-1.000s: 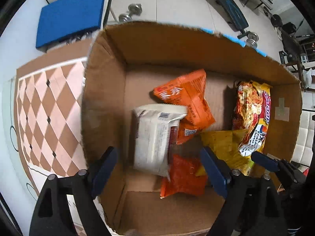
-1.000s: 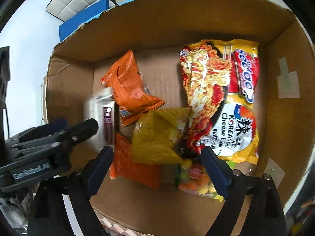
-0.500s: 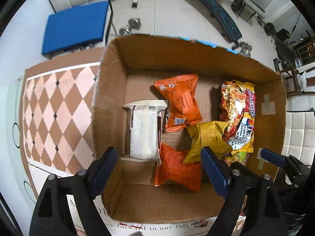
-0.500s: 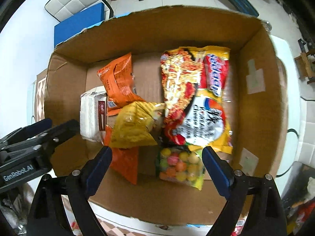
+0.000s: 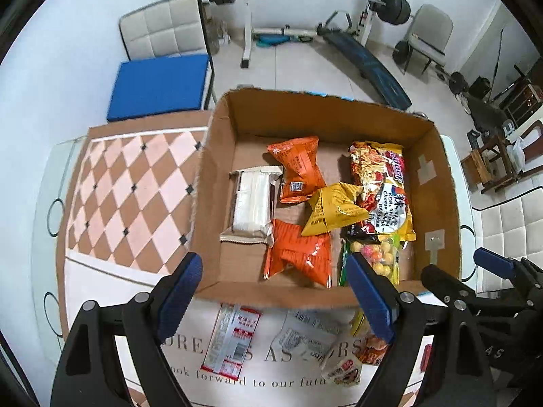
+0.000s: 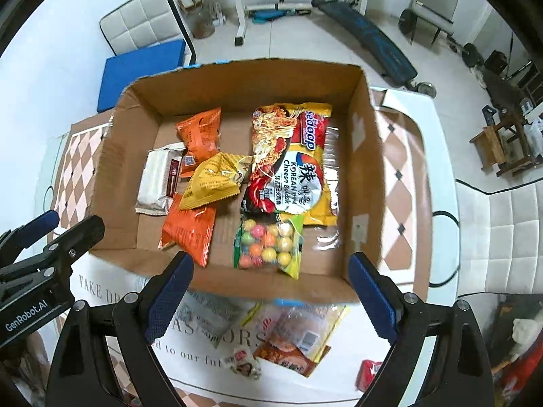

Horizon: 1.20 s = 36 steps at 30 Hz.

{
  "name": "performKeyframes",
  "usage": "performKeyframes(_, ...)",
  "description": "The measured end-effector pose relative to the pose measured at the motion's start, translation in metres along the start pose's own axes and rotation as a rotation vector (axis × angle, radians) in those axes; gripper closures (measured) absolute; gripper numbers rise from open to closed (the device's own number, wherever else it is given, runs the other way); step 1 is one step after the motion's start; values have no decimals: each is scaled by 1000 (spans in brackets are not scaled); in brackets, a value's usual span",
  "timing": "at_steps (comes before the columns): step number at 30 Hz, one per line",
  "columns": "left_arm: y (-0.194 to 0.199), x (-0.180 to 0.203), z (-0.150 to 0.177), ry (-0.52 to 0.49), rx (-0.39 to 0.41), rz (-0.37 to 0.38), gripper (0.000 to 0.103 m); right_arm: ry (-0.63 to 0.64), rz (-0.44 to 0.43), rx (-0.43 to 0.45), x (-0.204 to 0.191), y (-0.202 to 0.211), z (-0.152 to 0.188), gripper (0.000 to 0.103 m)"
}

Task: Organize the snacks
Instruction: 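Grasp the red-white spicy strip pack with the left tool while the right tool grasps a white-red snack pouch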

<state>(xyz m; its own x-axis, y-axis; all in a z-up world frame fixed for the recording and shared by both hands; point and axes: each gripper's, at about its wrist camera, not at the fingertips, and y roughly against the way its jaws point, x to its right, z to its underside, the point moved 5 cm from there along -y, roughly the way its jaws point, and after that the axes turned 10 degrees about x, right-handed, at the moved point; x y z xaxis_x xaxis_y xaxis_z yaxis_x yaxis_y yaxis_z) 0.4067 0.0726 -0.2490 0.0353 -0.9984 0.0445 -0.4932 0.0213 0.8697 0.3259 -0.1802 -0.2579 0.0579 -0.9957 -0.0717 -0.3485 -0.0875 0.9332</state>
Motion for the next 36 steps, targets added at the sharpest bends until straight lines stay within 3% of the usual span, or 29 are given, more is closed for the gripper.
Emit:
performKeyframes(10,65,5,21,-17,115,0,17,-27,-34,106,0,73,28,8)
performKeyframes(16,75,2,46,-10,101,8,17,-43,-62,69,-3,83,56,8)
performKeyframes(20,58,-8,79,-6,35,-19,17,-36,-85,-65,-9,52,98,8)
performKeyframes(27,0,-37,149,9,-159,-75,17,-77,-113,-298,-22,-34,175,9)
performKeyframes(33,-44,-57,178,10,-276,-86,17,-148,-98,-382,-25,-83,206,16)
performKeyframes(36,-62,-63,184,3,-311,-82,17,-177,-95,-408,-28,-98,215,27)
